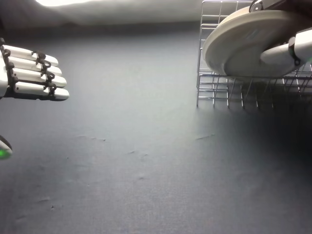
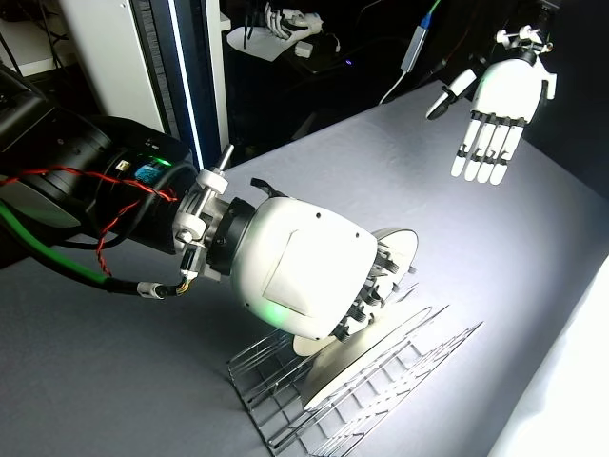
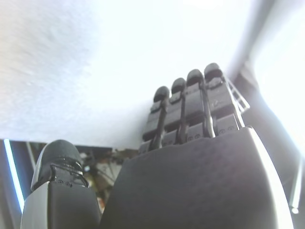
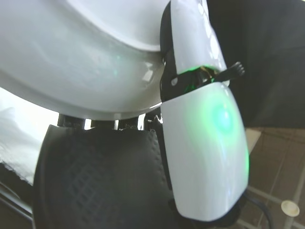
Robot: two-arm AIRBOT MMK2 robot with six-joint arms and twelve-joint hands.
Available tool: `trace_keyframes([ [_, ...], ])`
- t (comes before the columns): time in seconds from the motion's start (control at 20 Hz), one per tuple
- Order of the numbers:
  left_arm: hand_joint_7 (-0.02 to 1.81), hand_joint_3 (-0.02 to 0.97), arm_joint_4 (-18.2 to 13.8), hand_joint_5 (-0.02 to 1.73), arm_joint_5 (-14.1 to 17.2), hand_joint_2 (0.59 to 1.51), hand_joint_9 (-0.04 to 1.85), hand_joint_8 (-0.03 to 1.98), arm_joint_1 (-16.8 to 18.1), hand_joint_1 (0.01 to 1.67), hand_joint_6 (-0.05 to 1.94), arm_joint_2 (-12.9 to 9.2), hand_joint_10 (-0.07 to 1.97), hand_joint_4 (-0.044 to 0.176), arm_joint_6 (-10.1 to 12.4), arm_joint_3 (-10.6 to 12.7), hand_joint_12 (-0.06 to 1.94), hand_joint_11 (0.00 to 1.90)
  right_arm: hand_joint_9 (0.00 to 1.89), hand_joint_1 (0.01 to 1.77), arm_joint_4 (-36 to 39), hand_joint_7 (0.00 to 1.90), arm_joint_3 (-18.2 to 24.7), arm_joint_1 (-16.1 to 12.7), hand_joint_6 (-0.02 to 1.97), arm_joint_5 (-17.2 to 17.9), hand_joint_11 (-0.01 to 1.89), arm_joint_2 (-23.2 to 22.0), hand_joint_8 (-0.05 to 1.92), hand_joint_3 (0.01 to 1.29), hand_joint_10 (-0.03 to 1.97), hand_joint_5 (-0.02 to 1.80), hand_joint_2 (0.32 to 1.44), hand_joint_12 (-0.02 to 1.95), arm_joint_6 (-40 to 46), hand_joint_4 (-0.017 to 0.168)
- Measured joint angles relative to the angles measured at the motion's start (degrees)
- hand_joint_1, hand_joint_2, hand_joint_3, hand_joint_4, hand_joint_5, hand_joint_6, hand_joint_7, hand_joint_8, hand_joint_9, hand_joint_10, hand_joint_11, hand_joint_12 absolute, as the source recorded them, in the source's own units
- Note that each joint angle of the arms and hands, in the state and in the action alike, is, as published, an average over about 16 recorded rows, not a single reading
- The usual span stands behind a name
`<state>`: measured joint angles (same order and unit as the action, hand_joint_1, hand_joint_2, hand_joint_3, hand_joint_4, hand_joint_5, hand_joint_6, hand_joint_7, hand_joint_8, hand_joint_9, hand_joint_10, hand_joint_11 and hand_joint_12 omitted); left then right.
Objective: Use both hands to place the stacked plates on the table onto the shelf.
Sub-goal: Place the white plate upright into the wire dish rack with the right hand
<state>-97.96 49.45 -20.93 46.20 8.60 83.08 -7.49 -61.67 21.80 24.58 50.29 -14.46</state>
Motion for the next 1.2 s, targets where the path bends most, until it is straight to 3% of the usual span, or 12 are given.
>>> trace_keyframes([
  [0.65,0.02,0.006,-0.51,0.02,-0.13,1.058,0.02,0.0,0.22,0.01,0.01,0.48,0.01,0.0,0.07,-0.17,0.0,0.01,0.91,1.45,4.81,0.91,-0.09,2.22,1.14,0.73,0.86,-0.21,0.9,0.01,1.17,0.78,1.02,1.49,-0.67,-0.008],
  [1.2,0.02,0.006,-0.62,0.02,-0.15,1.05,0.02,0.0,0.22,0.01,0.01,0.76,0.01,0.0,0.07,-0.64,0.0,0.01,0.8,1.46,8.19,0.87,-0.09,1.94,0.67,1.75,0.6,-0.22,0.43,0.01,0.79,0.7,1.05,1.48,-1.41,-0.008],
])
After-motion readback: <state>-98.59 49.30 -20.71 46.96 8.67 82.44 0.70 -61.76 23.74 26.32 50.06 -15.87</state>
